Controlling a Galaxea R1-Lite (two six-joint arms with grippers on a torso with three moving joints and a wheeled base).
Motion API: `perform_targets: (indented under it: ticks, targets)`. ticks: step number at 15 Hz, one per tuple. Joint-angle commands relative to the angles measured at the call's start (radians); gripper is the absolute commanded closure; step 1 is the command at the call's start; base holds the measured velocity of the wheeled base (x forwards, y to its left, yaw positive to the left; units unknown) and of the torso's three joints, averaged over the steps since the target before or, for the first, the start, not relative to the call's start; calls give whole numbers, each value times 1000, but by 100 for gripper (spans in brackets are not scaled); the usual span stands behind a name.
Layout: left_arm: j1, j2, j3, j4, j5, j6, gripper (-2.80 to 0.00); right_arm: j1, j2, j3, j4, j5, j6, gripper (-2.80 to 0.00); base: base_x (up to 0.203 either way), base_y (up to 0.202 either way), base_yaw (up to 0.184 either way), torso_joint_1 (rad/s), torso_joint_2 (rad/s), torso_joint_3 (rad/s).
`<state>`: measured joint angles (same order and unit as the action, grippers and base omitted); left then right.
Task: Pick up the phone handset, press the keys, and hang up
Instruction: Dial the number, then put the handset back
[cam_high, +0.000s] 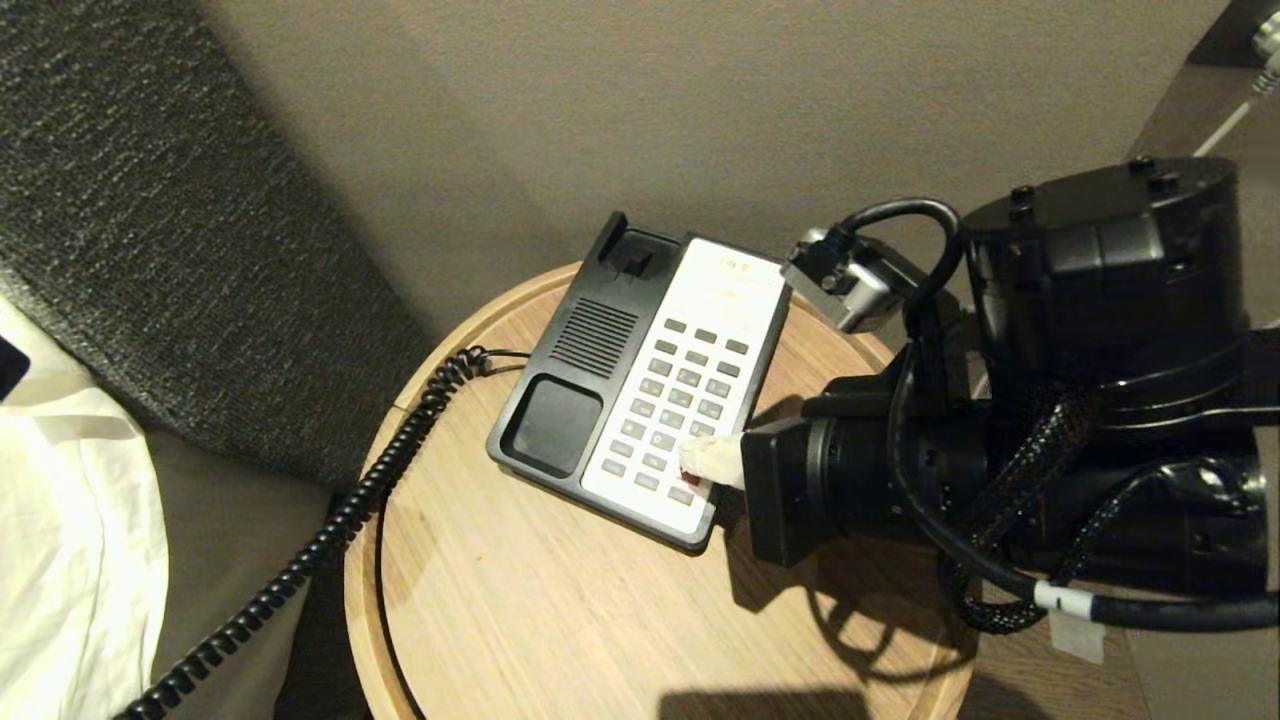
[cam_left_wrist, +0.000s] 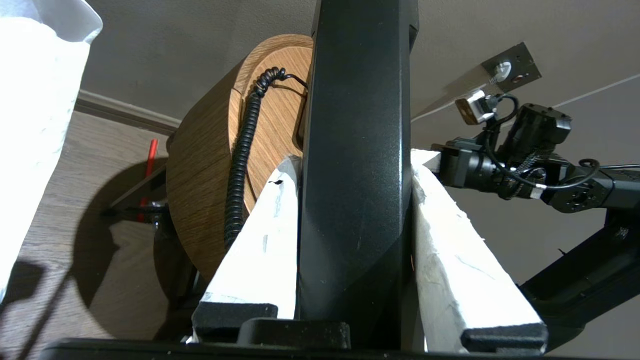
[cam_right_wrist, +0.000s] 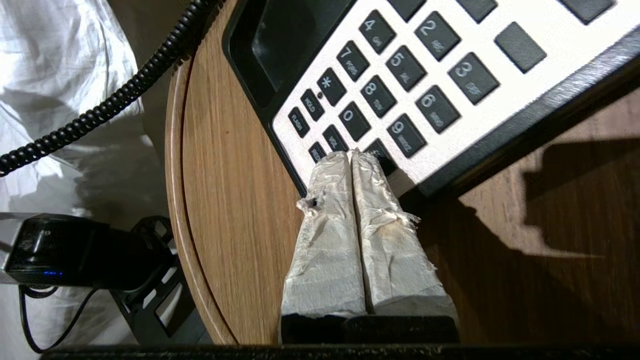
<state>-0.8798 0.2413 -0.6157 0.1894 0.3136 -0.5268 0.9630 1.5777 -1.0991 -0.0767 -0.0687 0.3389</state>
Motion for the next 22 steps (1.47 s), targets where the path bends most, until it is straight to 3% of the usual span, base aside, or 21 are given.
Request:
perform_targets:
  ticks: [1, 3, 7, 9, 12, 17, 22]
  targets:
    - [0, 7, 1, 11, 2, 8, 0, 0, -29, 2, -3, 1, 3, 0, 0, 0, 0, 0, 0, 0]
    - [1, 38, 14, 20, -10, 42, 0, 0, -70, 3, 3, -1, 28, 0, 0, 0, 0, 0, 0, 0]
    - [1, 216, 17, -3, -34, 202, 0, -30, -195, 21, 57, -5, 39, 0, 0, 0, 0, 0, 0, 0]
    - [1, 377, -49, -34, -32, 245, 0, -64, -253, 29, 84, -15, 37, 0, 0, 0, 0, 0, 0, 0]
    - [2, 660, -209, -86, -19, 315, 0, -111, -337, 101, 91, -108, 26, 0, 0, 0, 0, 0, 0, 0]
    - [4, 1044, -369, -277, 66, 485, 0, -131, -490, 179, 106, -168, 26, 0, 0, 0, 0, 0, 0, 0]
    - [17, 1201, -494, -340, 215, 571, 0, -133, -573, 183, 167, -170, 26, 0, 0, 0, 0, 0, 0, 0]
